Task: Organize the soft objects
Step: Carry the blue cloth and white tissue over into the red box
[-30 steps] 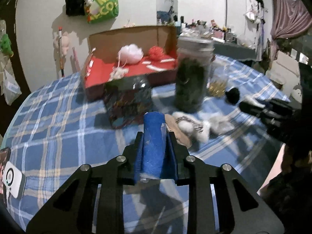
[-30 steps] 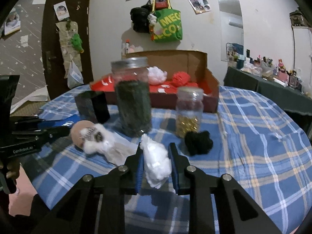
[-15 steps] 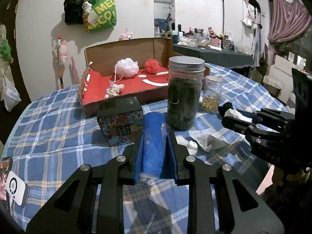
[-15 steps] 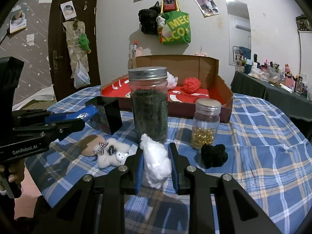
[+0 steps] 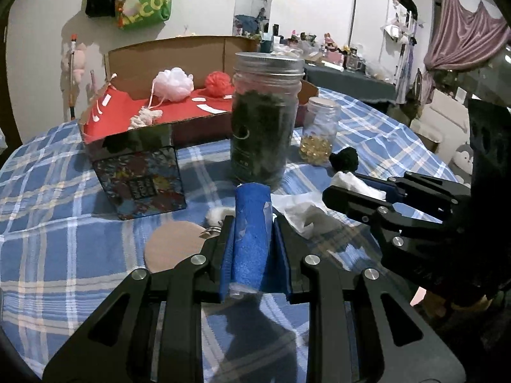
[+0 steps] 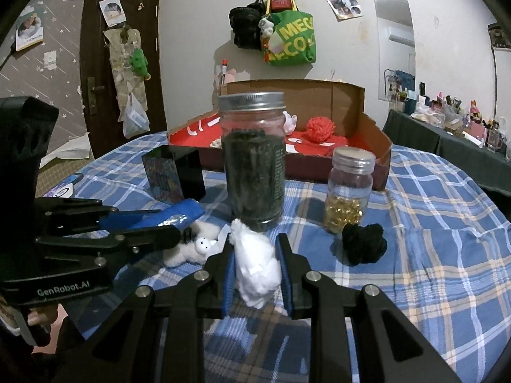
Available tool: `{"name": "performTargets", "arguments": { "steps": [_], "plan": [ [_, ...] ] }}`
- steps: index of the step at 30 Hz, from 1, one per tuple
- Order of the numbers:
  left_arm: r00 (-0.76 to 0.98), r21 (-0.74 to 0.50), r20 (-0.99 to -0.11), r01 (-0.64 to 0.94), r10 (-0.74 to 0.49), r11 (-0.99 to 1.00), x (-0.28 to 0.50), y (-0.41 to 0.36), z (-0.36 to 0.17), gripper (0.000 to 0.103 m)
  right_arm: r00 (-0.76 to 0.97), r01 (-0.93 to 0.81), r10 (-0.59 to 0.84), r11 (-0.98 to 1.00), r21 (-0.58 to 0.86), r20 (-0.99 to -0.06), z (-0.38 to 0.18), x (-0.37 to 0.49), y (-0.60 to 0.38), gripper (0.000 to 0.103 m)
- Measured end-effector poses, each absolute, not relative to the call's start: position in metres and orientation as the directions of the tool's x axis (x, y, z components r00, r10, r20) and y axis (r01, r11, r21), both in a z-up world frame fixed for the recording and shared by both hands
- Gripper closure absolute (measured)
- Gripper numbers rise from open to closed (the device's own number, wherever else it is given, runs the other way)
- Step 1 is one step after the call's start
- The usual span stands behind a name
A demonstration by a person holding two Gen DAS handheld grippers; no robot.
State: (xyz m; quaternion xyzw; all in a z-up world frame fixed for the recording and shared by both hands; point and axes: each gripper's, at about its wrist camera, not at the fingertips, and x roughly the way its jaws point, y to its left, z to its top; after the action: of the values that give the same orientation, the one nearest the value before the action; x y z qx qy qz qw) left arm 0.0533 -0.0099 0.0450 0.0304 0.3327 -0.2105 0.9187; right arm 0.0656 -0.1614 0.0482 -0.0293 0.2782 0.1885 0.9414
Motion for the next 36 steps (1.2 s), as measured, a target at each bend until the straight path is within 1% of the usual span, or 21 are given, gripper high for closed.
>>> {"name": "performTargets", "arguments": {
  "steps": [7,16,26,30,36],
  "plan": [
    [0.689,-0.1,-0.631,0.385,-0.358,0.917,0.055,0.001,0.045,0.08,0.775,-0.361,0.33,0.931,0.051,-0.54,0.045,0.067,-0.165,0.077],
    [0.726,-0.1,-0.63,0.276,-0.276,0.956,0.053,0.053,0.057,0.08,0.778,-0.276,0.268,0.958,0.074,-0.568,0.042,0.074,-0.201,0.077],
    [0.727,-0.099,-0.662,0.156,-0.182,0.983,0.076,0.104,0.06,0.081,0.783,-0.184,0.186,0.981,0.064,-0.593,0.049,0.091,-0.238,0.077],
    [0.715,-0.104,-0.677,0.141,-0.174,0.985,0.094,0.115,0.059,0.08,0.778,-0.167,0.174,0.984,0.068,-0.604,0.054,0.106,-0.248,0.077],
    [0.687,-0.08,-0.701,0.187,-0.188,0.979,0.128,0.118,0.065,0.08,0.756,-0.178,0.186,0.981,0.076,-0.627,0.064,0.138,-0.262,0.077]
  ]
}}
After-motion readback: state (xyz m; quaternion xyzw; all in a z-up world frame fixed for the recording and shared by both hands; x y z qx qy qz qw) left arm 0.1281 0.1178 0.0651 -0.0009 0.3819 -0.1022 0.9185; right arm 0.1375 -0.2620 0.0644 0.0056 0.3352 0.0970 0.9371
